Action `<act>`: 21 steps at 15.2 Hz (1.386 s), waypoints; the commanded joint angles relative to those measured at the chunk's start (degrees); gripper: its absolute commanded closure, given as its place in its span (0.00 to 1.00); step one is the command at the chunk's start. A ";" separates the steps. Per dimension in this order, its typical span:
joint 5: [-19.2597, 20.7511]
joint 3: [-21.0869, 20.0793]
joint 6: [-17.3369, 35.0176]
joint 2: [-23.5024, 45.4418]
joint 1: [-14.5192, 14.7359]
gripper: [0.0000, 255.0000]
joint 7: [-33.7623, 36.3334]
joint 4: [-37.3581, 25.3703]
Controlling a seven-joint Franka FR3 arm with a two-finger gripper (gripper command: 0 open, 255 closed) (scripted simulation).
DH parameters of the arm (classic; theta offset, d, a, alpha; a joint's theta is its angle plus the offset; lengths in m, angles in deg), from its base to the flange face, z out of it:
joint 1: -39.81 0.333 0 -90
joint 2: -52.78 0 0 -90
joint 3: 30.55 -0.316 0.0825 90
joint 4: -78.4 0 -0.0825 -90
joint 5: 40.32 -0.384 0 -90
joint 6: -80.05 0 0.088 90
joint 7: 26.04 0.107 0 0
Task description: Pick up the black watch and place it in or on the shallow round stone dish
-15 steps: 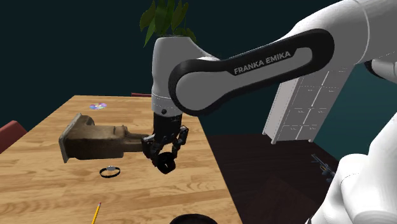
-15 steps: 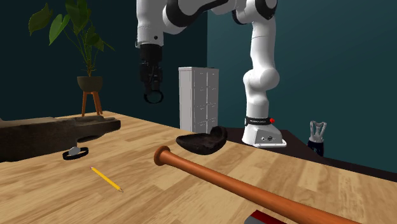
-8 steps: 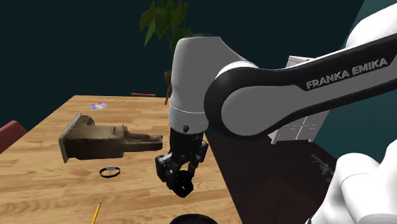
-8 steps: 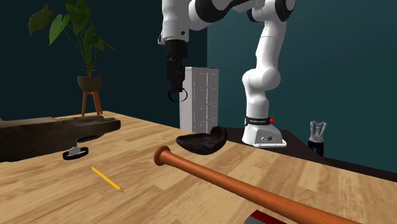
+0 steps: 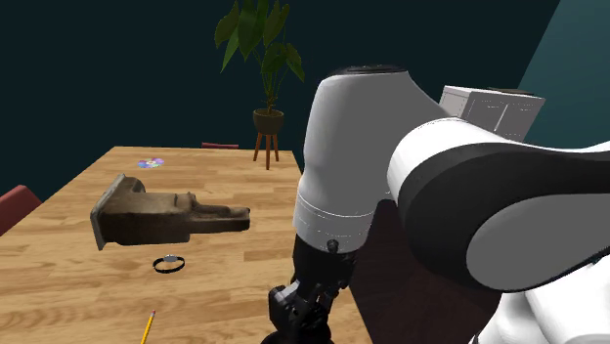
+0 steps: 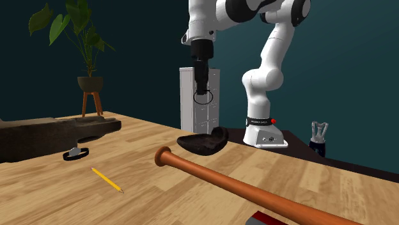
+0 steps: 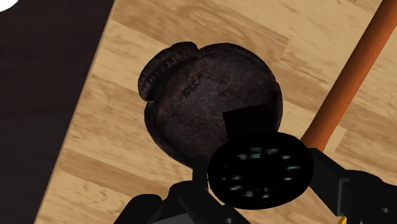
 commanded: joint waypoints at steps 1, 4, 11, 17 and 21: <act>-0.31 -0.28 1.20 -0.01 0.20 1.00 0.08 1.20; -0.45 -0.82 3.77 0.96 0.19 1.00 0.08 2.81; -0.56 -2.16 9.96 3.85 0.05 1.00 0.25 6.17; -0.42 -3.01 13.78 6.01 -0.15 1.00 0.48 7.88; -0.42 -3.01 13.78 6.01 -0.15 1.00 0.48 7.88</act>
